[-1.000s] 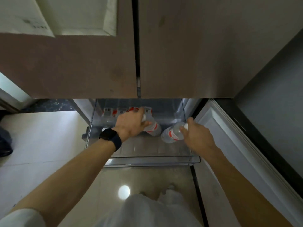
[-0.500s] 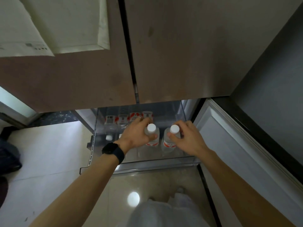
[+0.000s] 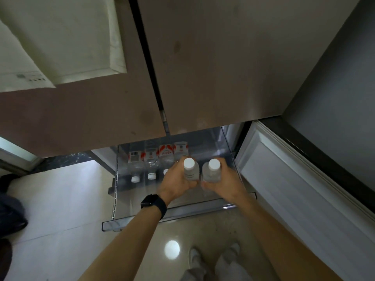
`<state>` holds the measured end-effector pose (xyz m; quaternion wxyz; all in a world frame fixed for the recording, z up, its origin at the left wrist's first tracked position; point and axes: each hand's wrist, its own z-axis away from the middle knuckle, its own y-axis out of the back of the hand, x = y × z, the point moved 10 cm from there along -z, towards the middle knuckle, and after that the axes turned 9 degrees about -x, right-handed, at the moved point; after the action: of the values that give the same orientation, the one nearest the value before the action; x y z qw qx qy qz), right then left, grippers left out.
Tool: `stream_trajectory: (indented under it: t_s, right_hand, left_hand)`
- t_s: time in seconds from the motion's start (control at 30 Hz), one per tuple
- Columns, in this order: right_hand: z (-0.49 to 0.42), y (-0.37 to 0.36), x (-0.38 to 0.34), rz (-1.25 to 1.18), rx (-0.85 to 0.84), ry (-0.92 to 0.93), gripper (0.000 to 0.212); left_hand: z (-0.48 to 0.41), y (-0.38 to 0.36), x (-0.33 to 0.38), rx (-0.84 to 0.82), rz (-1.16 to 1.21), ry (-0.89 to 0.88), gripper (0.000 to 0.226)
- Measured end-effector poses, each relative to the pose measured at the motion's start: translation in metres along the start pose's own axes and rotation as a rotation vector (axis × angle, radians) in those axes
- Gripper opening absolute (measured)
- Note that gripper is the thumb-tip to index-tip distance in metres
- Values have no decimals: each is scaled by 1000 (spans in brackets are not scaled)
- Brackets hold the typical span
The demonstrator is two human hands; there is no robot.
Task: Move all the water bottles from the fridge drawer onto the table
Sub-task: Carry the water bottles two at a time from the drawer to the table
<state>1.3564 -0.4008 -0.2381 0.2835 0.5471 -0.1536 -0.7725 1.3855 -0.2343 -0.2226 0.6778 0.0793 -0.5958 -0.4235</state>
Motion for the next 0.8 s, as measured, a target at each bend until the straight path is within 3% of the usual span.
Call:
stream_trajectory:
  t_s: [0.17,0.33,0.53,0.67,0.8]
  right_hand:
    - [6,6,1,-25,36,-11,74]
    - [41,40,-9,-171,197,19,70]
    - [122,81,-54,-303,288,248,70]
    - [183,72,-86,-270,225,400,65]
    - [231,23,-100,-181,54,455,61]
  left_hand:
    - [5,1,-2,37,17,2,60]
    - [41,26,11,173,55,-14,62]
    - [134,73,54,414,41,-91,63]
    - [228,84,70,577,64,-85,63]
    - [326,71,63,662,52,-7,62]
